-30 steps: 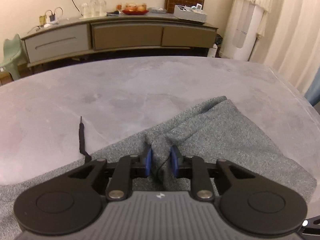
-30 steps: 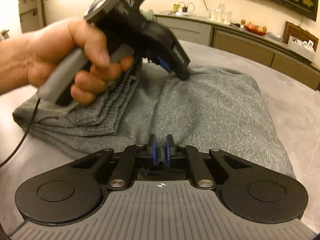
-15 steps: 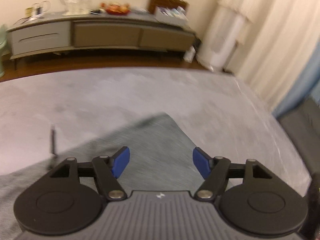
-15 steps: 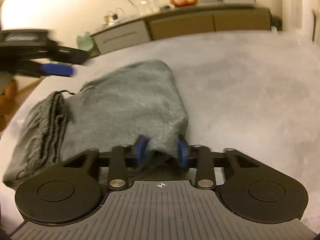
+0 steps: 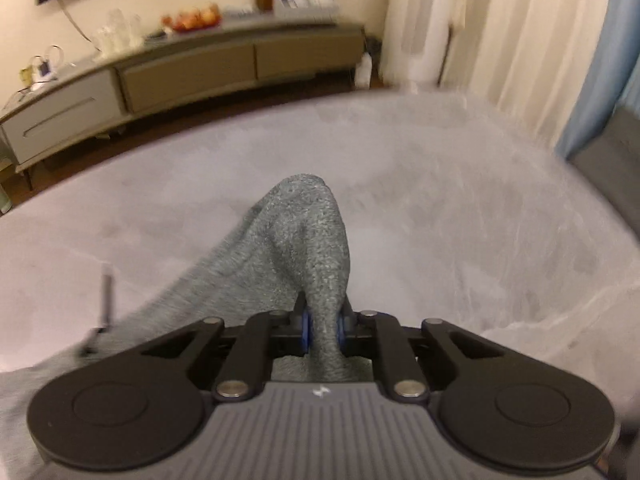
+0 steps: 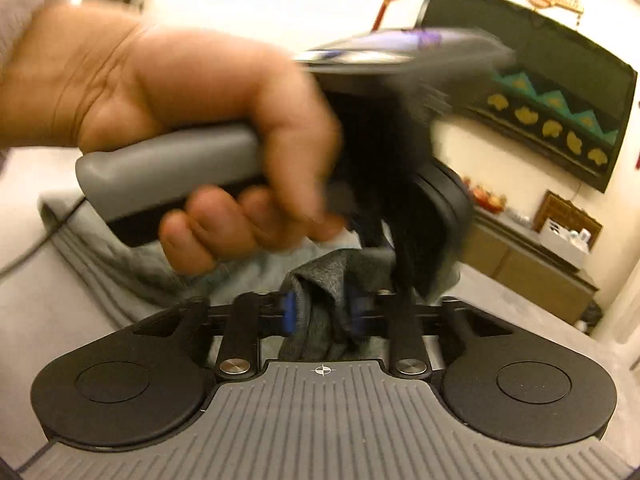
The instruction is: Fold clothes
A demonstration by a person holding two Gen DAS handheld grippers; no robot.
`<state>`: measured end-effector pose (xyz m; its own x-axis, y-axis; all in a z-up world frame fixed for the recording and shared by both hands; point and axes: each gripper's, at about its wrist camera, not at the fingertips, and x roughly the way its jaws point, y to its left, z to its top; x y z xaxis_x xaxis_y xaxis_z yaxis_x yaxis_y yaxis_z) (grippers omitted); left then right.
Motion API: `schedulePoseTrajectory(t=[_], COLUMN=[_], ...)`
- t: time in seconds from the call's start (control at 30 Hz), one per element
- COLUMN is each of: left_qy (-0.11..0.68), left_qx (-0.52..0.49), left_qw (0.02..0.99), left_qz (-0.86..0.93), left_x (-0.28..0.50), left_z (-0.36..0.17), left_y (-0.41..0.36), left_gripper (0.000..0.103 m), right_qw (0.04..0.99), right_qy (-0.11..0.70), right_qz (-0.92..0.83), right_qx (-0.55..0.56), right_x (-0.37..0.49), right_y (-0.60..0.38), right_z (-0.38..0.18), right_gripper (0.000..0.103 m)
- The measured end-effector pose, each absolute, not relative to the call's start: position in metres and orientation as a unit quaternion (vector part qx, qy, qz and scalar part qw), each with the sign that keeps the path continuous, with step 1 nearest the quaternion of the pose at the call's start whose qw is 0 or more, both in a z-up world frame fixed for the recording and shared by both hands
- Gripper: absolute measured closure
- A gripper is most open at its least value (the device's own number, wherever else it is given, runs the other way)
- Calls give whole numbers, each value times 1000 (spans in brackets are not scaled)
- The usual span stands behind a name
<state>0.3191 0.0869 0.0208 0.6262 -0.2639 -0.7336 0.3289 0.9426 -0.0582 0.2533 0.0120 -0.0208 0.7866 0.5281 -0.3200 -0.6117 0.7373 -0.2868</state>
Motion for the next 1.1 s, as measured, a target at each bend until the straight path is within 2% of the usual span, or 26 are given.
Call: schedulePoseTrajectory(t=[0.07,0.23,0.33,0.47,0.57,0.77,0.9,0.93,0.97,1.0,1.03,1.1], left_qy=[388,420,437,428,423,381,384,384,385,384,382,388], left_qx=[14,-54,-94,-114,-137,-167,-218,-231,-244,-249,-255,-263], left_qw=[910,904,895,897,896,905,893,890,886,885,883,878], left_qz=[-145,-56,-1,-4,-15,-85,-86,-86,-86,-88,-92,-99], left_x=[302,263,239,225,220,216,223,224,226,228,229,230], left_z=[32,1,-17,-40,-41,-14,-23,-25,-28,-29,-29,-34], left_y=[128,246,317,332,332,317,333,337,341,344,345,350], left_gripper=[91,91,90,84,83,77,71,70,69,68,66,66], right_qw=[927,899,878,863,869,898,919,922,922,917,909,886], right_qy=[86,97,127,154,184,289,310,298,282,264,245,204], right_qz=[331,399,423,433,401,271,223,232,254,282,313,354], right_qx=[-154,-151,-186,-209,-225,-190,-97,-80,-80,-96,-124,-218], right_x=[240,216,207,211,225,280,272,259,241,225,210,184], right_y=[-1,17,51,108,129,94,55,53,58,69,85,122], right_z=[-7,-11,-37,-57,-62,-45,-20,-12,-4,1,4,2], right_gripper=[33,32,38,46,55,54,52,49,42,33,28,26])
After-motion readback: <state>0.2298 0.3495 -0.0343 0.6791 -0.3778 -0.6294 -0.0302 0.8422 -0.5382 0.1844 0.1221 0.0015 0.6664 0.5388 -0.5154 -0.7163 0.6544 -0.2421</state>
